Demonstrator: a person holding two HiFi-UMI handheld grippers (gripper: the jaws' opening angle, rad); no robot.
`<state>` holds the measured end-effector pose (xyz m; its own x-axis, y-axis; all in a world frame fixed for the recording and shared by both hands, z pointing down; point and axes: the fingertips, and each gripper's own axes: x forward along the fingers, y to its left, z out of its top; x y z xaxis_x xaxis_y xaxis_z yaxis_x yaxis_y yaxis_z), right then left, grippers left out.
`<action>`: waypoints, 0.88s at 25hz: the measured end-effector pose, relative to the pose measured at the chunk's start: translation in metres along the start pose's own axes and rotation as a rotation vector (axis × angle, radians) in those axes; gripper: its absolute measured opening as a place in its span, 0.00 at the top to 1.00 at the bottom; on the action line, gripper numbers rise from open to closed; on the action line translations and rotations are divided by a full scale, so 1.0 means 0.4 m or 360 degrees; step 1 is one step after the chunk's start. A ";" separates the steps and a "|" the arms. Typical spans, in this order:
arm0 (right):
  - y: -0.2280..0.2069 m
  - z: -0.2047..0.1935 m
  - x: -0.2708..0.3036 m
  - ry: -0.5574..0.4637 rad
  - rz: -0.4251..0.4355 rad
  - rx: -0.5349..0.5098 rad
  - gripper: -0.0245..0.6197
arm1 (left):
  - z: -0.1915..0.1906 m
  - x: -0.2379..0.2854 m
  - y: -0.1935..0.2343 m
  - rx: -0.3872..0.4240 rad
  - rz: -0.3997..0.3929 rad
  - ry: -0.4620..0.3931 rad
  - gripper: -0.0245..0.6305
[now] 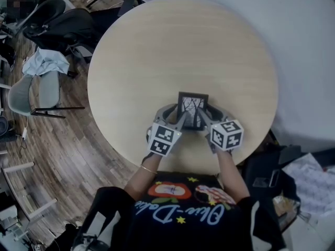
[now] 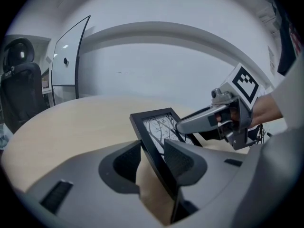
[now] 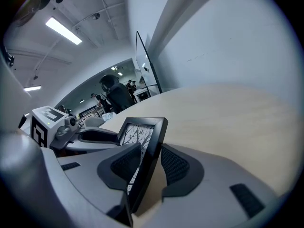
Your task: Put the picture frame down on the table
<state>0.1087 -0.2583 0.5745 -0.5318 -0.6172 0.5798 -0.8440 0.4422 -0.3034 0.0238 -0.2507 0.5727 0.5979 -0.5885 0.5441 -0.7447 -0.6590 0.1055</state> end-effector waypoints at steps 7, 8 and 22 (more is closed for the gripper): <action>-0.016 -0.010 0.011 0.0041 -0.0028 -0.0016 0.78 | -0.008 0.014 0.002 -0.0021 0.0003 0.0019 0.76; -0.017 -0.010 0.014 0.0049 -0.0035 -0.0028 0.78 | -0.010 0.016 0.004 -0.0026 0.0002 0.0023 0.76; -0.034 -0.027 0.033 0.0126 -0.0064 -0.0017 0.77 | -0.029 0.039 0.007 -0.0053 0.0007 0.0072 0.76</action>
<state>0.1137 -0.2656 0.5944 -0.4900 -0.5813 0.6496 -0.8636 0.4253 -0.2709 0.0278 -0.2565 0.5911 0.5811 -0.5694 0.5815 -0.7573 -0.6399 0.1303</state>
